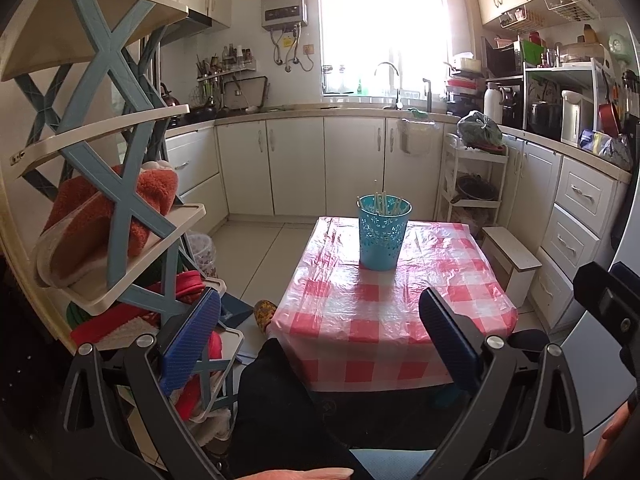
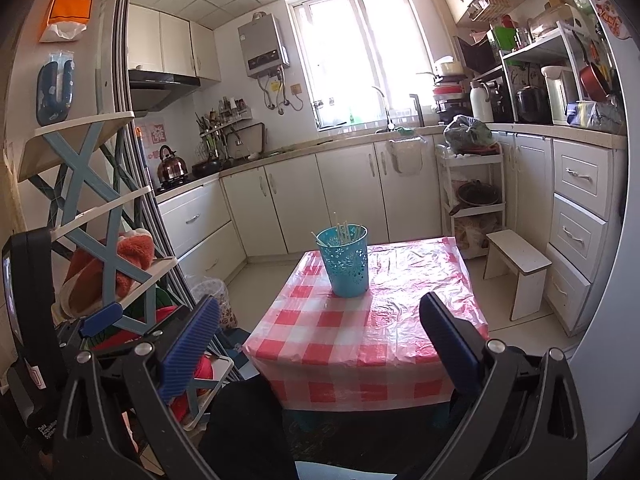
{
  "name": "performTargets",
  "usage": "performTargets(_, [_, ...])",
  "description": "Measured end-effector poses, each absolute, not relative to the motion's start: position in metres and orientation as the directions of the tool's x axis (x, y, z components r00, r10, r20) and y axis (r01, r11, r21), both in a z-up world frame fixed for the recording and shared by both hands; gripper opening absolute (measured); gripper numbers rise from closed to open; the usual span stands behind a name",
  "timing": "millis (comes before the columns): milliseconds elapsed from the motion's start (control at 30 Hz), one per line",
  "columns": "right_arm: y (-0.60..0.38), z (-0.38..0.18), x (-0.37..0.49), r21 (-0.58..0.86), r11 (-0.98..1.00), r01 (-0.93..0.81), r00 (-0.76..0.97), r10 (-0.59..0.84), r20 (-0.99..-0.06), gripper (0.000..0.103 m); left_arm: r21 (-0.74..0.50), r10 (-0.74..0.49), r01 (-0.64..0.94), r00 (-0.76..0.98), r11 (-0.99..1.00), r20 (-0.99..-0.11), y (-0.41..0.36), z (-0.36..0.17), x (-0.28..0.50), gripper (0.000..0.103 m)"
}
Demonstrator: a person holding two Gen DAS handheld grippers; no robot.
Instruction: Organize utensils
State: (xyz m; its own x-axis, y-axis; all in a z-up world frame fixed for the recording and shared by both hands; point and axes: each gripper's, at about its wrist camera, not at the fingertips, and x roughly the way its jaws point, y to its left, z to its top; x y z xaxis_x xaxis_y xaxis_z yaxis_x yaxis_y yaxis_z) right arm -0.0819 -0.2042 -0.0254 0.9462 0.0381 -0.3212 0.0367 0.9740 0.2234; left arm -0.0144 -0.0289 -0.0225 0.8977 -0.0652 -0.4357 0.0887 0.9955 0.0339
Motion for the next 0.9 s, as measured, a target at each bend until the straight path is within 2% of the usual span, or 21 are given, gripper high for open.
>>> performTargets(900, [-0.203,-0.026,-0.089,0.218,0.975,0.038,0.948,0.034,-0.317,0.096,0.034,-0.077,0.100,0.904,0.994,-0.421,-0.030,-0.019,-0.027,0.095])
